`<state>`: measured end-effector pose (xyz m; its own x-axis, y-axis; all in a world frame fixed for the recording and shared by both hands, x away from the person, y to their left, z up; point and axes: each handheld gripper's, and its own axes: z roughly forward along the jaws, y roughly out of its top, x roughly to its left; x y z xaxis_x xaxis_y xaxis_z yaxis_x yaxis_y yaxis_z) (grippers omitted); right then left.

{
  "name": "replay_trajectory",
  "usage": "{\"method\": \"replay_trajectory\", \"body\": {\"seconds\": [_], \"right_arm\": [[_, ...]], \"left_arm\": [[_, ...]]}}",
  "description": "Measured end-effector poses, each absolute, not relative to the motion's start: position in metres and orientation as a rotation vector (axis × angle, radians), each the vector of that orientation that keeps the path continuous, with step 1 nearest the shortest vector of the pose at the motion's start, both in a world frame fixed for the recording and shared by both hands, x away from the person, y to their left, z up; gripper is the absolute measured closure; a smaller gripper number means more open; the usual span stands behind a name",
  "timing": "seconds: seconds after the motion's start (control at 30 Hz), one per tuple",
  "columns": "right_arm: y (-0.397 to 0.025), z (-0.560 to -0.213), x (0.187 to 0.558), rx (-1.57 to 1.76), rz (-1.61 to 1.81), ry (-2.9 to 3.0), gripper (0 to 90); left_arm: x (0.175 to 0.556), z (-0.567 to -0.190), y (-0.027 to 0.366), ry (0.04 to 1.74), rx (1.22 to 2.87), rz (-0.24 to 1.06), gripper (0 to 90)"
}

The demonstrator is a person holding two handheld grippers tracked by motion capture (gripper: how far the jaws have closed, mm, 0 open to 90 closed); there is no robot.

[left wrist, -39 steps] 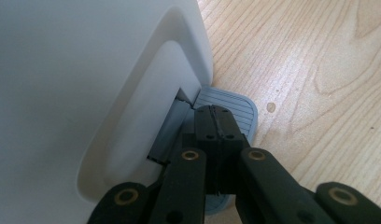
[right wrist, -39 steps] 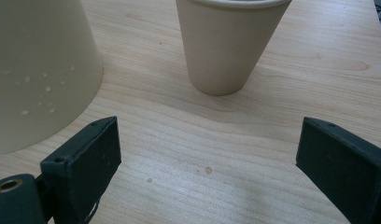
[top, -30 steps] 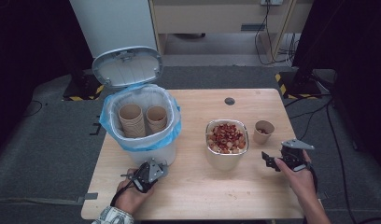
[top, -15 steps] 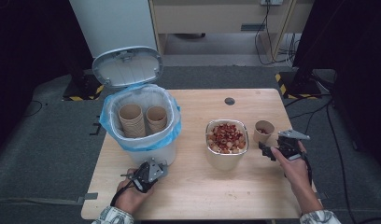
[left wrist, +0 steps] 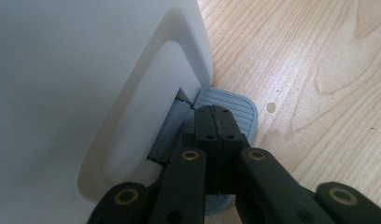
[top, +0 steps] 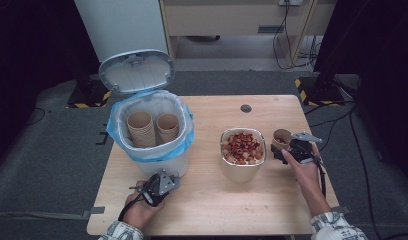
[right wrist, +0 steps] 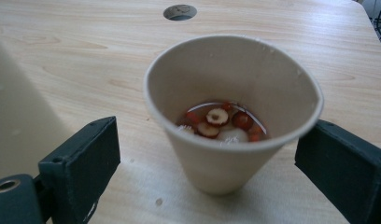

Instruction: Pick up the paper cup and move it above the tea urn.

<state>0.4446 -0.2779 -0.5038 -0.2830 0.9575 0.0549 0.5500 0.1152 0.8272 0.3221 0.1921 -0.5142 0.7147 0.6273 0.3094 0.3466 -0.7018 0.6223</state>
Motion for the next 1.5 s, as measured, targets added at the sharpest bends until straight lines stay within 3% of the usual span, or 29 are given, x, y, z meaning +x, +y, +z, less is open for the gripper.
{"method": "replay_trajectory", "body": {"seconds": [1.5], "right_arm": [[-0.276,-0.525,0.466,1.428,1.158,1.721,22.5]], "left_arm": [[0.322,-0.514,0.192,0.744,2.384,0.697,89.8]]}}
